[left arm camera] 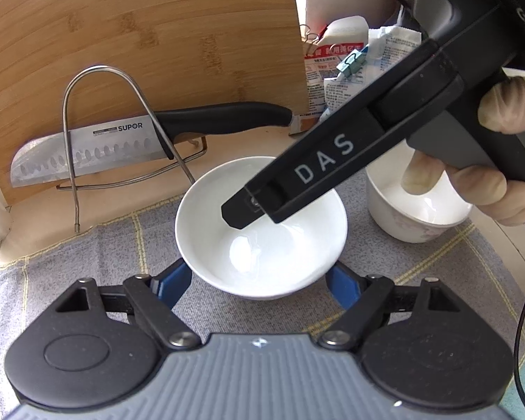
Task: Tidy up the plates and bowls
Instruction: 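Lift the bowl with the right gripper and carry it over the first bowl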
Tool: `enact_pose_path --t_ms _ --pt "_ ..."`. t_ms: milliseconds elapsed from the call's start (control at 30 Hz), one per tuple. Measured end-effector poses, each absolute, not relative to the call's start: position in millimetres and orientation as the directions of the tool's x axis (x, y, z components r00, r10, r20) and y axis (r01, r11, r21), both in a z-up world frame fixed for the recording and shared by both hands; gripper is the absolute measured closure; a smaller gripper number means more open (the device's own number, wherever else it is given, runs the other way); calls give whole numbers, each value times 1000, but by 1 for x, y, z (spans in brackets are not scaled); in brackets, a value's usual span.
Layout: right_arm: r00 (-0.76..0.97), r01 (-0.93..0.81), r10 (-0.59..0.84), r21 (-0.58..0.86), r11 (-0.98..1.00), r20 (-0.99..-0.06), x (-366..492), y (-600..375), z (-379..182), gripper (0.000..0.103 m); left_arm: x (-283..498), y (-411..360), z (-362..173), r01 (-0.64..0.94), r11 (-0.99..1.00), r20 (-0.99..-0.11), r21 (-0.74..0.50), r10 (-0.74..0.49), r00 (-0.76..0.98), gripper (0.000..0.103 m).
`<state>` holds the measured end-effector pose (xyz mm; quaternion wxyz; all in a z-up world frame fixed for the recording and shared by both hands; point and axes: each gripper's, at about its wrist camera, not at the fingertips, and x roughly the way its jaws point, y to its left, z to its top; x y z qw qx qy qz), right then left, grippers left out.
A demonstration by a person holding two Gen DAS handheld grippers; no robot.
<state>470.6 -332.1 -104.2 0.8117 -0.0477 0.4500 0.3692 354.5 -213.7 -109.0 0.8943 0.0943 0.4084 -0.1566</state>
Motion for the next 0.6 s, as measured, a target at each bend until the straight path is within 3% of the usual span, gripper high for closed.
enact_pose_path --t_ms 600 --pt "298 -746 634 240 621 -714 404 -317 -65 35 284 -202 -69 243 968 -736 61 -121 666 20"
